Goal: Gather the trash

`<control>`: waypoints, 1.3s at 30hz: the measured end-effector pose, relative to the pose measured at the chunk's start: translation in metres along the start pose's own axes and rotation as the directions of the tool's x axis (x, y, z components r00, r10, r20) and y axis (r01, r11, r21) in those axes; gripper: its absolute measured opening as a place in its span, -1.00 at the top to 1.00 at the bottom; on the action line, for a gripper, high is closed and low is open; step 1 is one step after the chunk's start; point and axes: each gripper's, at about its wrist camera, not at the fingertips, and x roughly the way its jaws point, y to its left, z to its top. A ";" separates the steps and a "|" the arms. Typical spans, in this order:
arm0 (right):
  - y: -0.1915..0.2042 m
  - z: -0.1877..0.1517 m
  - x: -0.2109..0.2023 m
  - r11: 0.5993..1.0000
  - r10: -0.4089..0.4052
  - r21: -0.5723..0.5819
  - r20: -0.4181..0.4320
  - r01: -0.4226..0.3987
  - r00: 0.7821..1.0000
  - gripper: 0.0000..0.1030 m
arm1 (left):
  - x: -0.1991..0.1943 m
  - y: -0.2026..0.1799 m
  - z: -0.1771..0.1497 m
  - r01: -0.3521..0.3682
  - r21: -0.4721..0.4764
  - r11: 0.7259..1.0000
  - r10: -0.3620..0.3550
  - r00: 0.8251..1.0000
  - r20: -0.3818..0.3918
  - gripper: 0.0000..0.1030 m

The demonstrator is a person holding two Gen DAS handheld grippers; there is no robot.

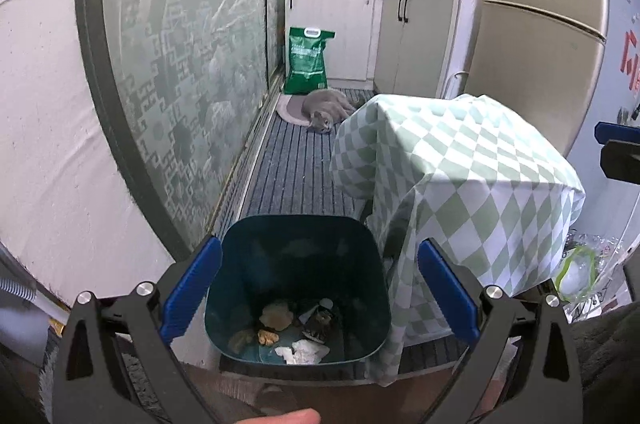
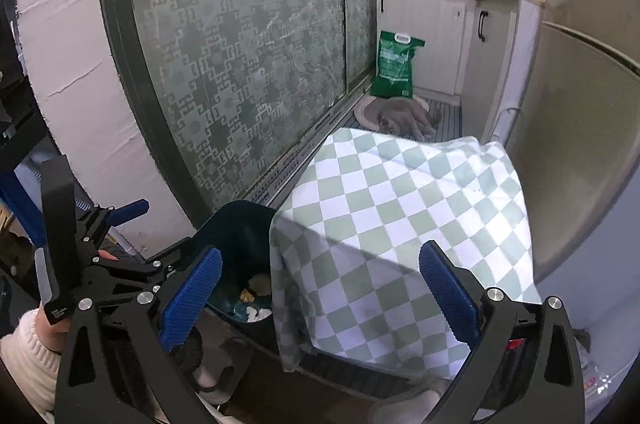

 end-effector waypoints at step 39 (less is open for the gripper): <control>-0.014 0.001 -0.016 0.998 0.056 0.029 0.083 -0.058 0.995 -0.94 | 0.009 -0.001 -0.005 -0.001 -0.017 1.000 0.000 0.999 -0.038 -0.94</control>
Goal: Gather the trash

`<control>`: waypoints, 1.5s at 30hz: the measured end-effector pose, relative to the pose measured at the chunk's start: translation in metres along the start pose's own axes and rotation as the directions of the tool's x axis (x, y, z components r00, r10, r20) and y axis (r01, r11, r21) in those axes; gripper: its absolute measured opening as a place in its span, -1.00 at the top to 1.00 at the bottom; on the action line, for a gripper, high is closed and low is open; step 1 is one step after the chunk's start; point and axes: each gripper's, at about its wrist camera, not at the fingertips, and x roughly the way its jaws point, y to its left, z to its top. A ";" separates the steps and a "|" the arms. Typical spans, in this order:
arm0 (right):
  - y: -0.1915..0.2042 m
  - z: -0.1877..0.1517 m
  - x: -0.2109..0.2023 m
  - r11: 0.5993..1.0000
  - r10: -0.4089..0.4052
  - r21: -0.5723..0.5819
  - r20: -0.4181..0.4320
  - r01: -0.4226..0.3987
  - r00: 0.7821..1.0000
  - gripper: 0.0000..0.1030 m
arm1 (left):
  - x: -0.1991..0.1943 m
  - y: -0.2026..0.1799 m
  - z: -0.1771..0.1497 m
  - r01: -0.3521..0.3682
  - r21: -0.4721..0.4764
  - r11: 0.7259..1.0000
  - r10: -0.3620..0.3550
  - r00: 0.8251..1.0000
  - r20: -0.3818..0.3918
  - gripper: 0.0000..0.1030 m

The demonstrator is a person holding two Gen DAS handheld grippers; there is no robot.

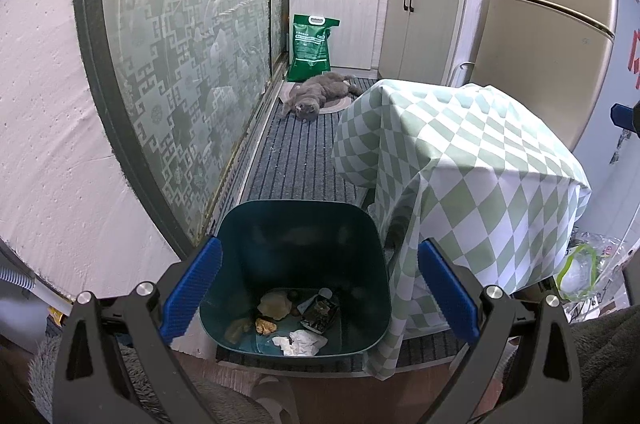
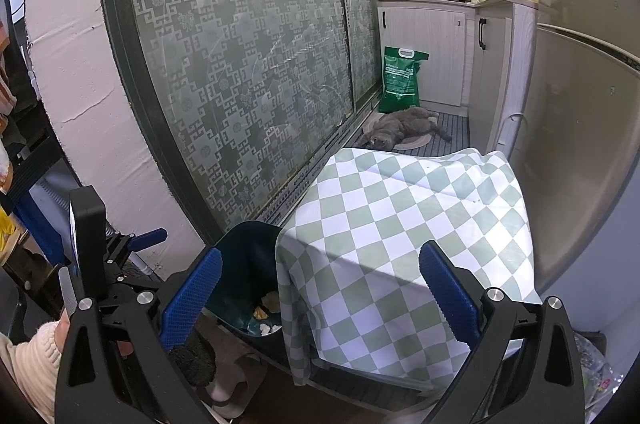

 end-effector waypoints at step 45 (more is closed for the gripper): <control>0.002 0.001 0.000 1.000 0.003 0.003 0.004 -0.003 1.000 -0.94 | -0.001 -0.004 0.001 0.018 0.005 1.000 -0.018 1.000 -0.007 -0.94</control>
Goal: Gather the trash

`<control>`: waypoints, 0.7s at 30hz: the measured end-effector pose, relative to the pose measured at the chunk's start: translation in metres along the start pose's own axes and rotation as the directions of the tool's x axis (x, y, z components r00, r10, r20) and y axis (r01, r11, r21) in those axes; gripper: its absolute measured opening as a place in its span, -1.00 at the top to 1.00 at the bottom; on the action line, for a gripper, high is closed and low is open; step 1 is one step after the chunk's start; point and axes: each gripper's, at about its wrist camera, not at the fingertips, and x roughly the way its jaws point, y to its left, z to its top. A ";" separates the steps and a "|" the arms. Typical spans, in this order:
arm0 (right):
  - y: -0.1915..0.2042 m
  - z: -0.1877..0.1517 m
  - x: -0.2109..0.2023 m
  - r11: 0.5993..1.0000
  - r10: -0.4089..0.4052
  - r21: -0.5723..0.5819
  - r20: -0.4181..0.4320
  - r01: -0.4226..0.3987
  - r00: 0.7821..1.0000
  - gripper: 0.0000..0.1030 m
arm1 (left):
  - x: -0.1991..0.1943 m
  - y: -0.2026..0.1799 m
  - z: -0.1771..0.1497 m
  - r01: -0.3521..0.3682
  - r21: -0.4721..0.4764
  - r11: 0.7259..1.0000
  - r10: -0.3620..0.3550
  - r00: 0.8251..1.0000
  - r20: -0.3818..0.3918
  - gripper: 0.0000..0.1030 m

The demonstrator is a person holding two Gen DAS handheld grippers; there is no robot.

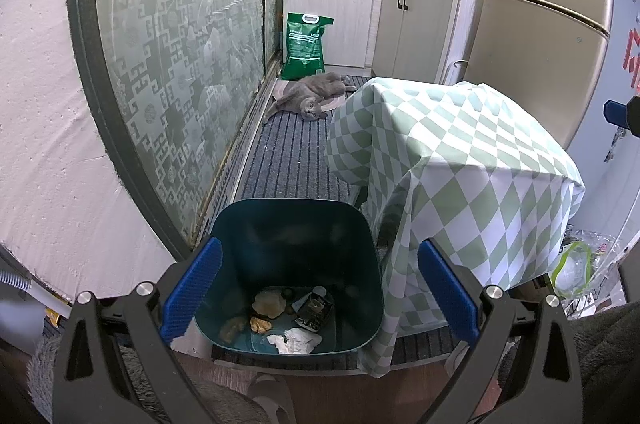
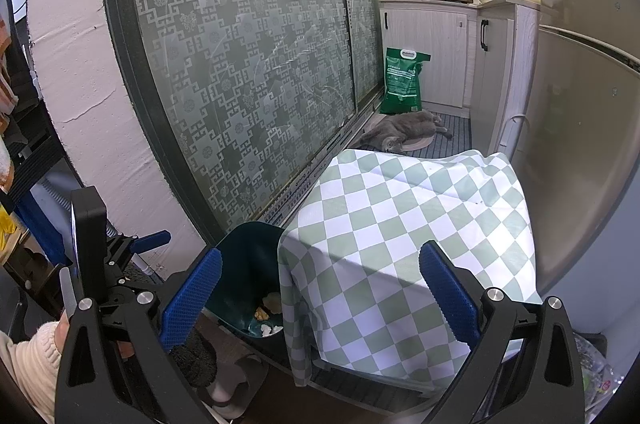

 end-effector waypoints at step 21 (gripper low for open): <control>0.001 0.000 0.000 1.000 -0.002 0.000 0.000 0.002 1.000 -0.94 | -0.001 -0.001 -0.001 0.002 0.000 1.000 -0.002 1.000 -0.001 -0.94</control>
